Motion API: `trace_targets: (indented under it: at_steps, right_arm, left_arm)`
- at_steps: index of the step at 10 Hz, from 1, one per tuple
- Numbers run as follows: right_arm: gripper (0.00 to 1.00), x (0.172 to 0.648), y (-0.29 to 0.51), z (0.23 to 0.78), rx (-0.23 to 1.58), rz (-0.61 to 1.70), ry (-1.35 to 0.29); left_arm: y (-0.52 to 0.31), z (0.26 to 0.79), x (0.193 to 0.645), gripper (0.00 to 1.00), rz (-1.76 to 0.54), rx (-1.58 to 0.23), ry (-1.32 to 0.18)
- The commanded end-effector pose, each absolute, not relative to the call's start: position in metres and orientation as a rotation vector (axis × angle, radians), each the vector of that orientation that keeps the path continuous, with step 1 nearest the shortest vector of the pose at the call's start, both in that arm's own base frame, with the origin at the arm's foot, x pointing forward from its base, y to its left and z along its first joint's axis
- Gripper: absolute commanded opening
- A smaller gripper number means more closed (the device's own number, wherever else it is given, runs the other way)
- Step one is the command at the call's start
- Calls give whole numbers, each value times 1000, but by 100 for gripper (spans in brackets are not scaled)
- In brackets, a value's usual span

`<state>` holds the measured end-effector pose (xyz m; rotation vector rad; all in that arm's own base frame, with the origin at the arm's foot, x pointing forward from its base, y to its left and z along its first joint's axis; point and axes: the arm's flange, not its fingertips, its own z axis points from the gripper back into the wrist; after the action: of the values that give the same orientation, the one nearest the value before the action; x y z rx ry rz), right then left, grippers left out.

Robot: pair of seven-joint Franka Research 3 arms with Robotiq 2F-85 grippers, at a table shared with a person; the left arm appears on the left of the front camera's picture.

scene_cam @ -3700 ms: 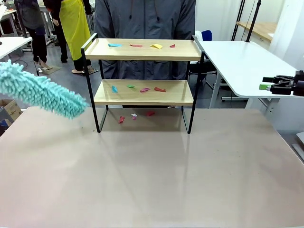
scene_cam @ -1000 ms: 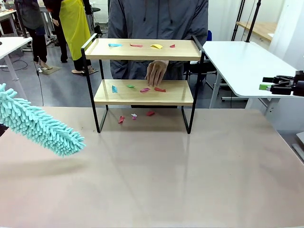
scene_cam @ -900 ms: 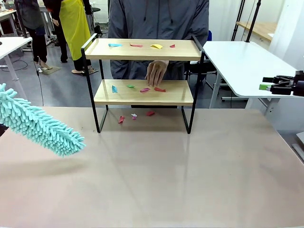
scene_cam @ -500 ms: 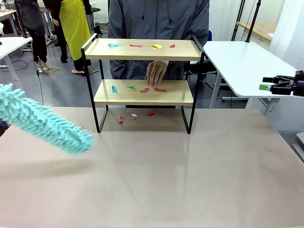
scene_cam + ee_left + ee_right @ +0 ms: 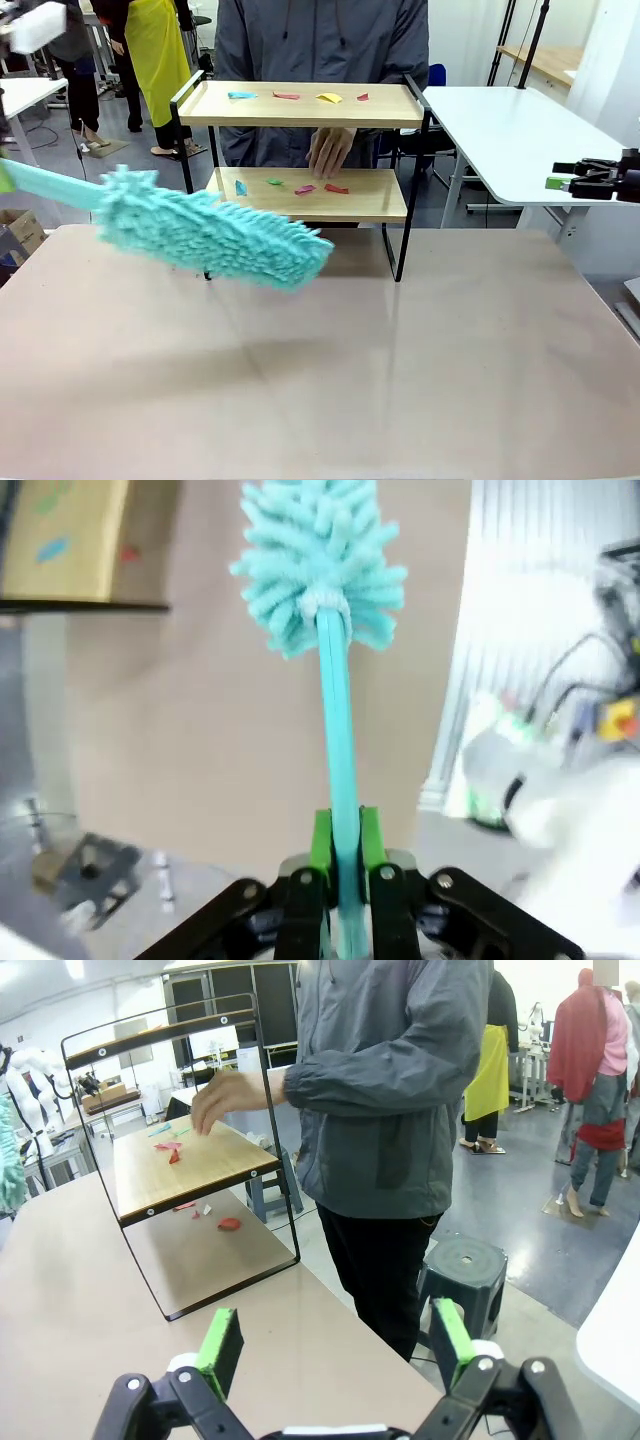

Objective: Clean the shelf.
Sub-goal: Clean the specific section of the Shelf indicated by the human with the Duster.

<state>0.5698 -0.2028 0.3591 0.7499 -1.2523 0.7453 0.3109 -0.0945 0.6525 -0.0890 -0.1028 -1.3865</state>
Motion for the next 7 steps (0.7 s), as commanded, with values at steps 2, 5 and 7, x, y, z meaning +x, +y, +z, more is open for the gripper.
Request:
trace_targets:
  at_steps: [2, 5, 7]
  right_arm:
    - [100, 571, -200, 361, 744, 747, -1253]
    - [100, 571, -200, 361, 744, 747, -1253]
    - [100, 571, -200, 361, 744, 747, -1253]
  left_arm:
    - [-177, 639, 304, 13, -1128, -145, -162]
    - [-209, 629, 303, 13, -979, -250, -202]
    - [-214, 632, 303, 13, -1007, -208, -178]
